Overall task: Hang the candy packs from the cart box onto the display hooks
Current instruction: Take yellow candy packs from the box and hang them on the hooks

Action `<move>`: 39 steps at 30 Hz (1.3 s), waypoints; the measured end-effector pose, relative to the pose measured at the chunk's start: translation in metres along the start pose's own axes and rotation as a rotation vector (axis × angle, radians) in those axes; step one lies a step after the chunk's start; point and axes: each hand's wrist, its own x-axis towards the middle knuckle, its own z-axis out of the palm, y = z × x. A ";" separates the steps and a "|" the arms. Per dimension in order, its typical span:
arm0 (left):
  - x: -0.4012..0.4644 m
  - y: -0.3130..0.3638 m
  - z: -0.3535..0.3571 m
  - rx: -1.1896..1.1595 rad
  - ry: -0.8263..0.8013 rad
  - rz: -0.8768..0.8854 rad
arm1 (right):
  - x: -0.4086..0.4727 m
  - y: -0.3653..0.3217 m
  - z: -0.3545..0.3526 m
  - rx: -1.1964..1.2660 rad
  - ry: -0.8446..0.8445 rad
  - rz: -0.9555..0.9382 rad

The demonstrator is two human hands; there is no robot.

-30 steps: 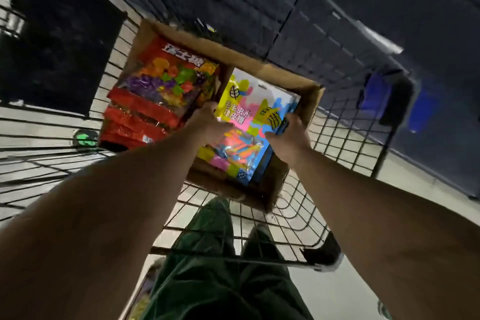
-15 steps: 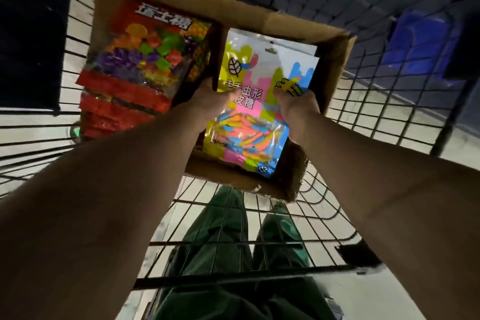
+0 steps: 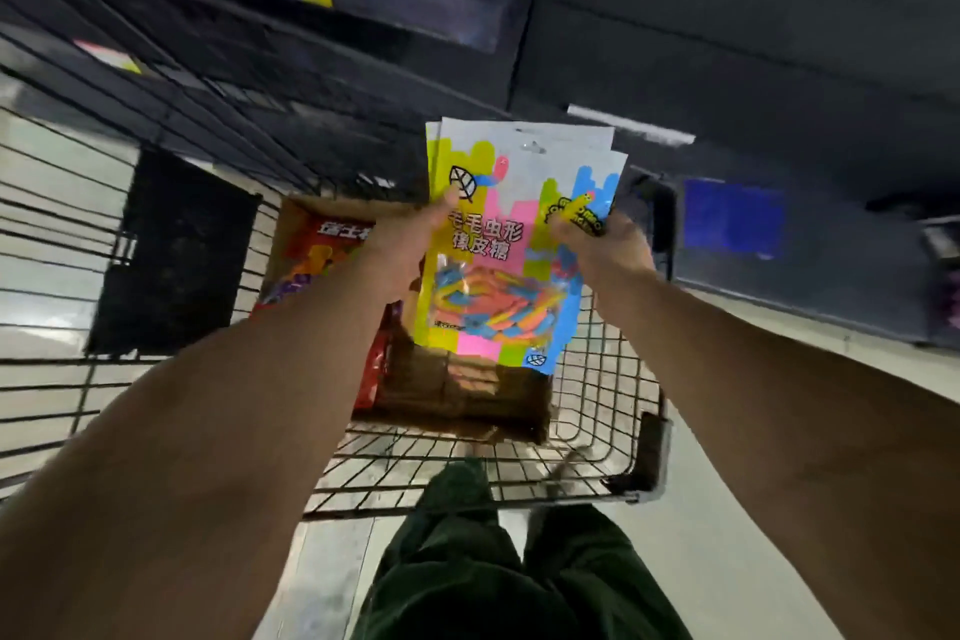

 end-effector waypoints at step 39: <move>-0.370 0.204 0.799 0.139 -0.639 0.516 | -0.177 0.254 -0.808 0.675 0.978 -0.273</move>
